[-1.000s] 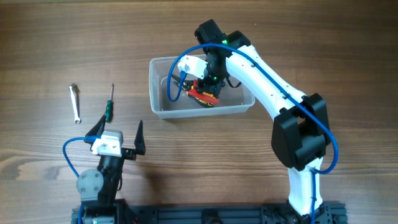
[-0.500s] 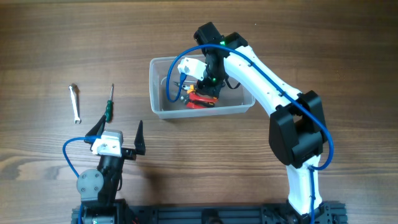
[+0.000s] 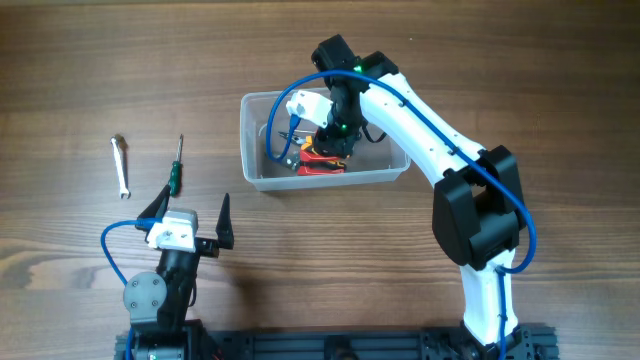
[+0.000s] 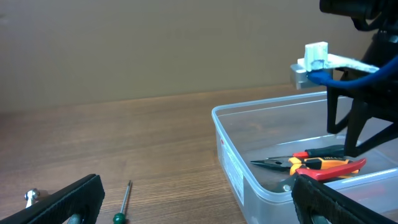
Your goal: Pack container
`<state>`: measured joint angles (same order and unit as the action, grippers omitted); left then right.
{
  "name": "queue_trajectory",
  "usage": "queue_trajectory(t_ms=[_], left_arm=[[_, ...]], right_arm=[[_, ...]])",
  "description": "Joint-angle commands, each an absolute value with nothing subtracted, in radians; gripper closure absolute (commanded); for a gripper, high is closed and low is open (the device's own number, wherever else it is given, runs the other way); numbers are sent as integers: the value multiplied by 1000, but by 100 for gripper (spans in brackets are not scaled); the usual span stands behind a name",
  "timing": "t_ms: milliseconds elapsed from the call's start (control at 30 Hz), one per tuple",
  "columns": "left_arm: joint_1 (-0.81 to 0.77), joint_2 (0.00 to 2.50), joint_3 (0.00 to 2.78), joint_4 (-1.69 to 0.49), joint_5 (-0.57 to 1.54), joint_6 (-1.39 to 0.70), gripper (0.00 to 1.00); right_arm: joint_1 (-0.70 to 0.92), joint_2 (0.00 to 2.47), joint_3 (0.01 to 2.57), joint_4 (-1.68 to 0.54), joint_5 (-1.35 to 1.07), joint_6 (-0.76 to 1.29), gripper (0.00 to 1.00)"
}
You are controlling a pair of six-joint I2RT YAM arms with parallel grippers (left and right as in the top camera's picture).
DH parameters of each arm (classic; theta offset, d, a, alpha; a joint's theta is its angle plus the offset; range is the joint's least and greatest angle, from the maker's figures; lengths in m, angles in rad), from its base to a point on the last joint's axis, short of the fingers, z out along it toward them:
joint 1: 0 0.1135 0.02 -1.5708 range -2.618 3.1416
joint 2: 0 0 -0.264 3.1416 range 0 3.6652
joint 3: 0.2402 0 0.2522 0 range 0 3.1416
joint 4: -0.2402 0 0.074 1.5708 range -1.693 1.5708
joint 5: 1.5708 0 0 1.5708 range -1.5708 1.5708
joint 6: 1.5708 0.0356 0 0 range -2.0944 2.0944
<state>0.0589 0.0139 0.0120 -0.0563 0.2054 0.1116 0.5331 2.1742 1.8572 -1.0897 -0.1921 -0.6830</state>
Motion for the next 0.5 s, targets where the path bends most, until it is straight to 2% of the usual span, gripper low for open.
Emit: queue_trajectory(t_ms=[0, 100, 300, 467], left_arm=[[52, 7, 6, -57, 200, 123, 0], [52, 7, 6, -57, 200, 123, 0], [52, 7, 6, -57, 200, 123, 0], [52, 7, 6, -57, 200, 123, 0]], right_arm=[[521, 2178, 1994, -1110, -116, -635, 16], [508, 2165, 2095, -1135, -39, -585, 0], [445, 2112, 2277, -1218, 105, -511, 0], [337, 2018, 2310, -1254, 125, -422, 0]])
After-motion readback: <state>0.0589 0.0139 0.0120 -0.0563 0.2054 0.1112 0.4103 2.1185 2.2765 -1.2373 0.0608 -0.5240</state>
